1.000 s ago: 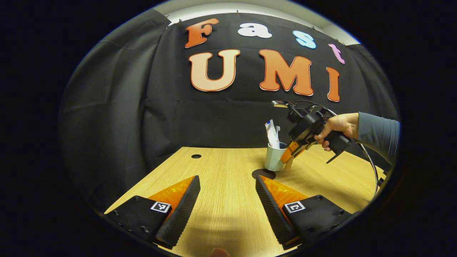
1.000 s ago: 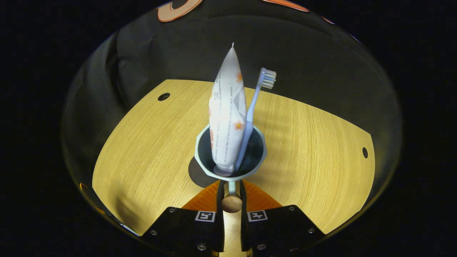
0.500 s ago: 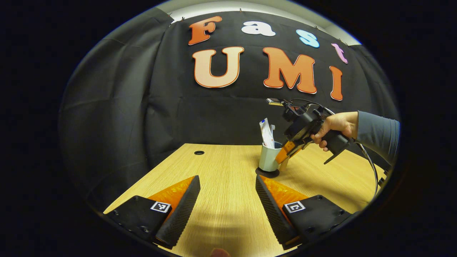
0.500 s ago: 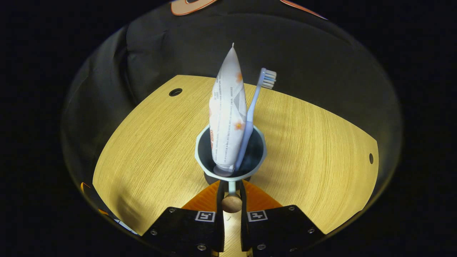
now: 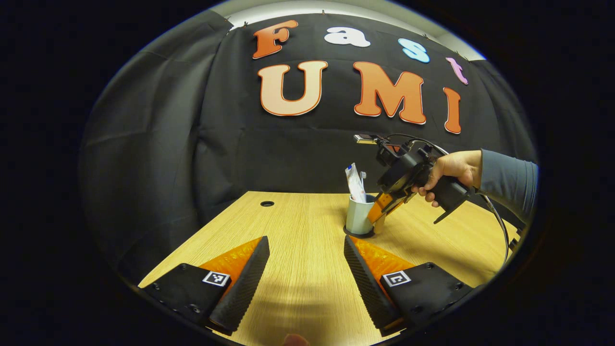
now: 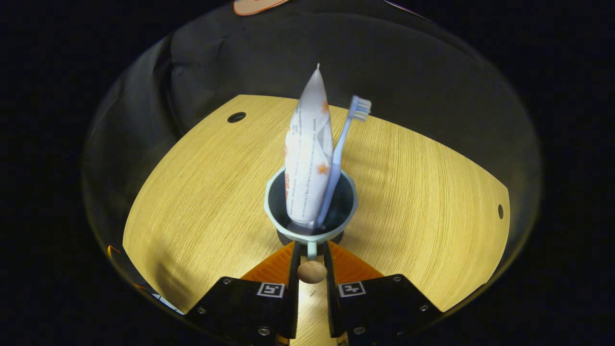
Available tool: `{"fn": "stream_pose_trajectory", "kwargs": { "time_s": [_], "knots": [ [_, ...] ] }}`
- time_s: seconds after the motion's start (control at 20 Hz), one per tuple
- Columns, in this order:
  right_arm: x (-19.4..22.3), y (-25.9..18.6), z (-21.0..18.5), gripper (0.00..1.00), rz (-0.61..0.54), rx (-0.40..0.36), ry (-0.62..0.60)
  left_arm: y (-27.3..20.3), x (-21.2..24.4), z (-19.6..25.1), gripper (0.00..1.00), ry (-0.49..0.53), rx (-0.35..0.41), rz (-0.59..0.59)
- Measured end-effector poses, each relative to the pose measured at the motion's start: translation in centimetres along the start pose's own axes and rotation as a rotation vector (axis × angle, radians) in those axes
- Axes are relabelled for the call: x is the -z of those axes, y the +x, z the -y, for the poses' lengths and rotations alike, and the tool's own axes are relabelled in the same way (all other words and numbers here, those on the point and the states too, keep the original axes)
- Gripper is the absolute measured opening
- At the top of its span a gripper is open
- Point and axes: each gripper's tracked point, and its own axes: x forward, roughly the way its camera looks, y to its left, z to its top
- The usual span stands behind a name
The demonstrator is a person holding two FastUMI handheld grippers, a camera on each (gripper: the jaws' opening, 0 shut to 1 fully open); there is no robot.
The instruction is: Put the toothbrush and toothpaste on the desktop into the cup, then pick up the cup and place it on the coaster on the desktop.
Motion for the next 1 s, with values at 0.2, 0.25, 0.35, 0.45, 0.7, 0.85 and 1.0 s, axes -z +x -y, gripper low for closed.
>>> {"fn": "stream_pose_trajectory", "kwargs": {
  "time_s": [0.2, 0.25, 0.35, 0.45, 0.7, 0.85, 1.0],
  "knots": [
    [-0.4, -1.4, 2.2, 0.49, 0.049, -0.016, -0.012, 0.1, -0.2, 0.4, 0.99, 0.003, 0.005, 0.000],
    [-0.6, -1.4, 2.0, 0.59, 0.067, -0.020, -0.011, 0.1, -0.4, 0.7, 0.99, 0.006, 0.009, 0.001],
    [-1.4, -2.9, 2.1, 0.67, 0.115, -0.024, -0.011, 0.2, -0.6, 1.0, 0.99, 0.013, 0.013, 0.007],
    [-2.4, -4.8, 2.8, 0.81, 0.185, -0.015, 0.000, 0.3, -0.7, 1.4, 0.99, 0.012, 0.019, 0.009],
    [-3.8, -9.7, 4.3, 0.92, 0.367, 0.023, -0.028, 1.0, -1.7, 2.5, 0.99, 0.011, 0.035, 0.024],
    [-4.3, -13.4, 4.9, 0.95, 0.505, 0.071, -0.033, 1.5, -2.5, 3.2, 0.99, 0.012, 0.046, 0.038],
    [-4.0, -16.9, 5.8, 0.95, 0.644, 0.122, -0.010, 2.0, -3.2, 4.4, 1.00, 0.013, 0.059, 0.048]
  ]
}}
